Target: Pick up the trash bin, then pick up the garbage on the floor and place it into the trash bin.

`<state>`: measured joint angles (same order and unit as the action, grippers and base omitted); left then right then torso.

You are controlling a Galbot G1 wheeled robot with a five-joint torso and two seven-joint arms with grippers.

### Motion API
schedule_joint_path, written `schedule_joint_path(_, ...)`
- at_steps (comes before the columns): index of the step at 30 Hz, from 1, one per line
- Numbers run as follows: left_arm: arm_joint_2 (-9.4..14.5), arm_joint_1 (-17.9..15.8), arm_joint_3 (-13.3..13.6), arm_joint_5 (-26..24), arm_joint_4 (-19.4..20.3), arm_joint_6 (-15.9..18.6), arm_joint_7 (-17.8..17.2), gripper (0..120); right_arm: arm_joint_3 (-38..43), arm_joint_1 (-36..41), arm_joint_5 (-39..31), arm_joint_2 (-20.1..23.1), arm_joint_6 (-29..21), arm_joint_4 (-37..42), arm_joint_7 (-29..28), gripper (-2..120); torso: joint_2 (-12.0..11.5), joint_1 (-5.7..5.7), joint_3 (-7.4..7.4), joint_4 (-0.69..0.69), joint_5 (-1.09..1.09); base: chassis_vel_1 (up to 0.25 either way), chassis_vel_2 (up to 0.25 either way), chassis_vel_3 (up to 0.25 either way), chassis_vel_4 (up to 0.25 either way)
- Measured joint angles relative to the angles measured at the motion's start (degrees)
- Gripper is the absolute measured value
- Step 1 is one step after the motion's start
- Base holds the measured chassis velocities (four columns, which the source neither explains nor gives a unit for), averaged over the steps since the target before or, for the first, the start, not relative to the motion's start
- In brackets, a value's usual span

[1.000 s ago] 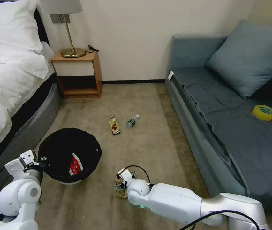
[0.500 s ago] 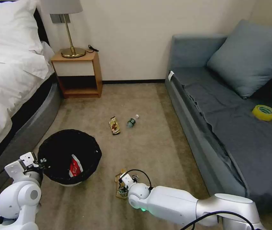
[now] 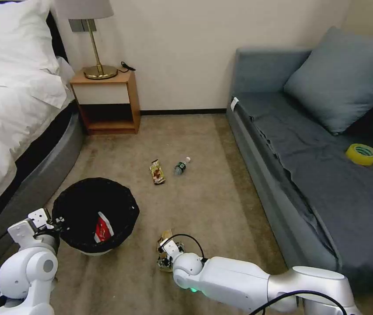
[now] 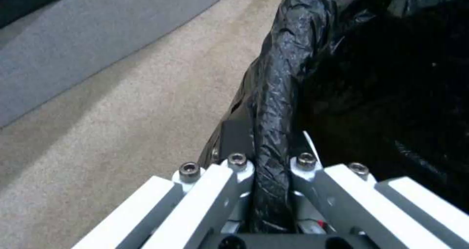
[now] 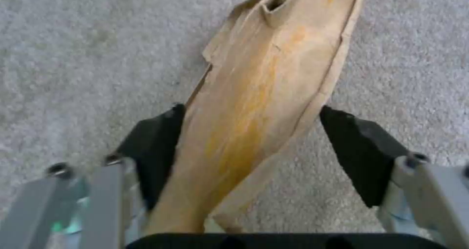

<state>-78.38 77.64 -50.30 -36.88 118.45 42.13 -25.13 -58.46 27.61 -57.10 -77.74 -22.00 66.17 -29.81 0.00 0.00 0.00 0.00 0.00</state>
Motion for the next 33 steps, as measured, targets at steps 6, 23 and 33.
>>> schedule_joint_path(6, -0.07, -0.03, 0.11, 0.03, 0.1, 0.0, 0.0, 2, -0.03, -0.04, 0.7, 0.05, 0.62, -0.44, 0.26, 46, 0.0, 0.0, 0.0, 0.0, 0.0, 0.0, 0.0, 0.0, 0.0)
schedule_joint_path(23, -0.25, -0.04, 0.24, 0.12, 0.29, 0.0, 0.01, 2, 1.2, -0.36, 1.02, 2.23, 1.76, 3.96, 0.09, 0, -0.01, 0.0, 0.0, 0.0, 0.01, 0.0, 0.0, 0.0, 0.0)
schedule_joint_path(33, 0.16, -0.03, 0.22, 0.02, 0.01, 0.0, 0.01, 2, 9.9, -2.11, -0.6, 8.75, 0.7, 15.82, -2.27, 0, -0.01, 0.0, 0.0, 0.0, 0.02, 0.0, 0.0, 0.0, 0.0)
